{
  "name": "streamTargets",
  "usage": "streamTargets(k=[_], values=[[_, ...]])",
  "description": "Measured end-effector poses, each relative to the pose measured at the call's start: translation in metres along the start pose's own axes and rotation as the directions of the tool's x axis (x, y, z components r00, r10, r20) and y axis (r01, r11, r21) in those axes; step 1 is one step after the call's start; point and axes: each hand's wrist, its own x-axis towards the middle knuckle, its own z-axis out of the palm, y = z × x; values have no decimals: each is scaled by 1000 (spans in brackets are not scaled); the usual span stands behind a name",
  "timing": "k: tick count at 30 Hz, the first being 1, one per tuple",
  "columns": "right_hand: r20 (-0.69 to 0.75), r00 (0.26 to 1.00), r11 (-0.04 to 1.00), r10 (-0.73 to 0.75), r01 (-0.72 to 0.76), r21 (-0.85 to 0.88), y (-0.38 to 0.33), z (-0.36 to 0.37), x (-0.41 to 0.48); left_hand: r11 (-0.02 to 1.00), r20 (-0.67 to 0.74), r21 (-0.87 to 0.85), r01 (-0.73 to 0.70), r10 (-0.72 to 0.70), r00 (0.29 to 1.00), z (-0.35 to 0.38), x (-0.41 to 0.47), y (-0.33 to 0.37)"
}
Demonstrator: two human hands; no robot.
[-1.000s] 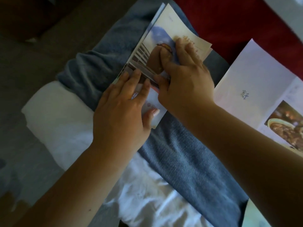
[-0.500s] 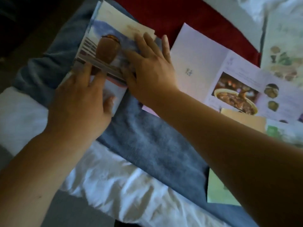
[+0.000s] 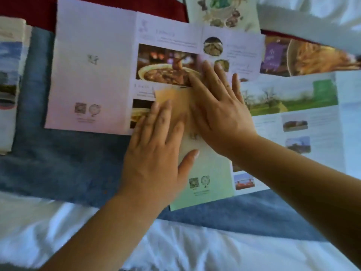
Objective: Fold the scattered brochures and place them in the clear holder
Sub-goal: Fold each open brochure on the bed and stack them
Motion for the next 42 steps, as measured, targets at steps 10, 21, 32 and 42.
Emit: streamTargets(k=[10, 21, 32, 42], values=[[-50, 982, 983, 182, -180, 45, 101, -7, -75, 996, 16, 67, 53, -54, 998, 38, 29, 87], [-150, 936, 940, 319, -292, 177, 97, 0, -88, 964, -50, 249, 91, -81, 995, 63, 52, 105], [-128, 978, 986, 164, -161, 37, 49, 18, -72, 960, -115, 270, 78, -48, 992, 41, 34, 16], [-91, 995, 995, 52, -60, -83, 32, 25, -58, 949, -178, 277, 152, -105, 978, 14, 7, -79]])
